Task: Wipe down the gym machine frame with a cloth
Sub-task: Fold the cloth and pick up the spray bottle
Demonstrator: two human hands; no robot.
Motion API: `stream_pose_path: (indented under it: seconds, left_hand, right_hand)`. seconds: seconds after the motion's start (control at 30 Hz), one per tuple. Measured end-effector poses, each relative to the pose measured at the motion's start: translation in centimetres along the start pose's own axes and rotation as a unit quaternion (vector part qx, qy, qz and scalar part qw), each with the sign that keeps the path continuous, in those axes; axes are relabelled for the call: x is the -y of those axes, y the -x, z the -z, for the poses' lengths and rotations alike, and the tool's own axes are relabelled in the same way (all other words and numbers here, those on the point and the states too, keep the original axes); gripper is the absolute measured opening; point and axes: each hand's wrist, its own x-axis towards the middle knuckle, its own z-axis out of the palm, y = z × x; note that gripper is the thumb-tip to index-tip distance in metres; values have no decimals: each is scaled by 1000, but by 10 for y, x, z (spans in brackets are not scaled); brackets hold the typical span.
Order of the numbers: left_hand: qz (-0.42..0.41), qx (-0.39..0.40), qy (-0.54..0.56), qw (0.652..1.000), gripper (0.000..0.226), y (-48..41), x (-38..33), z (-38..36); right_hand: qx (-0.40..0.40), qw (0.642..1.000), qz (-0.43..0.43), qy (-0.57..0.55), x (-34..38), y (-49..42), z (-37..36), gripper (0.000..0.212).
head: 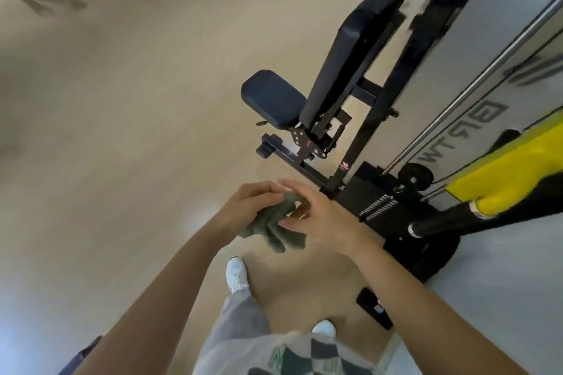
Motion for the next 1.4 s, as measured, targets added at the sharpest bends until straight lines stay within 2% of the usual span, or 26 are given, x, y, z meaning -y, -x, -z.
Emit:
stream_pose_path:
  seconds: [0.1, 0.2, 0.33, 0.43, 0.57, 0.67, 0.7, 0.77, 0.87, 1.0, 1.07, 1.13, 1.2, 1.27, 1.4]
  left_hand:
    - [-9, 32, -76, 997, 12, -13, 4, 60]
    - [-19, 60, -160, 985, 22, -31, 12, 123]
    - [-16, 45, -196, 979, 21, -58, 22, 198]
    - [-3, -2, -182, 983, 6, -80, 25, 244]
    - [42, -85, -70, 993, 14, -114, 25, 294]
    - [37, -117, 14, 992, 4, -150, 20, 323]
    - [29, -127, 31, 991, 9, -165, 16, 332]
    - [13, -137, 49, 989, 18, -203, 7, 350]
    - [7, -142, 33, 989, 17, -268, -14, 374]
    - [14, -102, -34, 994, 20, -353, -46, 408]
    - [5, -66, -66, 996, 9, -392, -60, 423]
    - [7, -23, -91, 996, 10, -429, -74, 438]
    - [13, 17, -115, 993, 9, -463, -85, 453]
    - [27, 43, -115, 992, 11, -496, -95, 467]
    - [33, 72, -90, 993, 12, -561, -105, 499]
  right_hand:
    - [-5, 999, -13, 48, 19, -51, -17, 28]
    - [-25, 996, -25, 76, 32, -104, -35, 10]
    - [-52, 995, -20, 84, 47, -170, -50, 8]
    - [-71, 995, -22, 73, 55, -217, -55, 11]
    - [-104, 993, -27, 57, 57, -282, -49, 7]
    - [-144, 988, -32, 36, 54, -336, -38, 10]
    - [-152, 987, -37, 35, 52, -356, -34, 11]
    - [-147, 987, -45, 44, 45, -398, -26, 10]
    - [-126, 989, -61, 52, 34, -465, -15, 6]
    - [-68, 990, -103, 75, 39, -550, 9, 18]
    - [-41, 991, -108, 72, 49, -589, 25, 45]
    - [-23, 995, -91, 25, 64, -625, 41, 70]
    - [-13, 998, -66, -19, 78, -659, 55, 74]
    - [-23, 998, -58, -20, 90, -691, 68, 57]
    - [-63, 993, -94, -31, 100, -753, 92, 4]
